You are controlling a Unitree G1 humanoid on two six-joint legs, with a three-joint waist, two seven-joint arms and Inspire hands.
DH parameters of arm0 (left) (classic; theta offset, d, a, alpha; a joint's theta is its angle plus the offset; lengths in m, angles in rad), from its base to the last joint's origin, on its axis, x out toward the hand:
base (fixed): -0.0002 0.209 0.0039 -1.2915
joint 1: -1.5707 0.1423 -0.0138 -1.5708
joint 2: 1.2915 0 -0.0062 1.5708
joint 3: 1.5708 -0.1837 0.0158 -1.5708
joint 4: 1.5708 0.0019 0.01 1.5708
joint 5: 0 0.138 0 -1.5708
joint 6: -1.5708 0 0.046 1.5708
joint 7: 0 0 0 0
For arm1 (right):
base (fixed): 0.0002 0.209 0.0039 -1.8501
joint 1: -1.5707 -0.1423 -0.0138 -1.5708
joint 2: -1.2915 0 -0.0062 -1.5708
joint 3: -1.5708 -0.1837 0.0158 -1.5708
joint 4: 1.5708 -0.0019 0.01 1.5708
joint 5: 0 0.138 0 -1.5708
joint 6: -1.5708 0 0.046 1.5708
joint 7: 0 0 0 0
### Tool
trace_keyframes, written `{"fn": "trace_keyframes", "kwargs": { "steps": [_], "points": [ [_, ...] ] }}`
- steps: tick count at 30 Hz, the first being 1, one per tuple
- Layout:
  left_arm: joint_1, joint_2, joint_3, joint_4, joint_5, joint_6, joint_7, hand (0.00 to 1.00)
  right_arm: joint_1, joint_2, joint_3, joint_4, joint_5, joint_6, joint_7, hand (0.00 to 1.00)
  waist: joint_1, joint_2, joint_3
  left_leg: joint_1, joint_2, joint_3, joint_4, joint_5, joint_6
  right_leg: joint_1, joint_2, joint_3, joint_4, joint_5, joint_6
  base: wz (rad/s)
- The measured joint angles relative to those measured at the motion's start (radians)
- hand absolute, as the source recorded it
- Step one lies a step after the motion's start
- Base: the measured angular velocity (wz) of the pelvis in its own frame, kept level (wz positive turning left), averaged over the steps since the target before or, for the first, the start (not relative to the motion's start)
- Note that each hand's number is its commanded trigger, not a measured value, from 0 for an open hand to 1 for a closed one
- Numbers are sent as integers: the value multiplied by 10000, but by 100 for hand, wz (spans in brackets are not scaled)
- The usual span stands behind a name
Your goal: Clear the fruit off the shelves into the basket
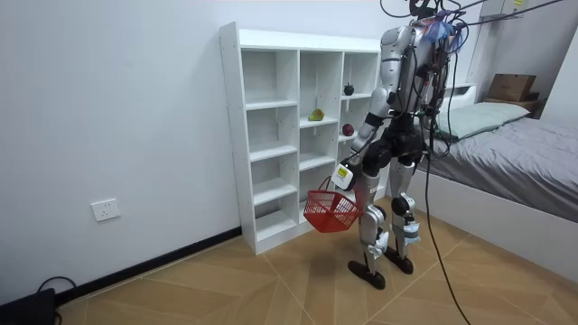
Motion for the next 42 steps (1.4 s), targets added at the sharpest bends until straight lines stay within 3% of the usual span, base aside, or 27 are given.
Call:
{"fn": "trace_keyframes", "kwargs": {
  "steps": [24,29,38,42],
  "points": [
    [83,-1,-24,1,-203,-186,26,100,47,1,-13,-328,-454,-139,-308,0,-37,-10,-5,-19,0,0,-3,-4,2,-10,1,14,5,-2,2,0],
    [89,0,-22,6,-204,-400,21,100,135,-3,-1,-515,-447,-232,-510,0,-20,-8,-7,-30,3,16,-5,-26,3,-29,8,35,7,-4,6,-1],
    [55,10,-20,-31,-193,-515,29,100,740,-6,-12,-2916,-1377,-244,-851,0,-37,-36,-52,-191,18,59,7,-27,2,-247,19,92,29,2,0,0],
    [-12,54,-117,-49,-198,-580,25,100,1275,5,-9,-5343,-2044,-295,-983,0,-62,-35,-80,-206,16,122,5,-27,1,-317,19,201,41,3,1,-7]
  ]
}}
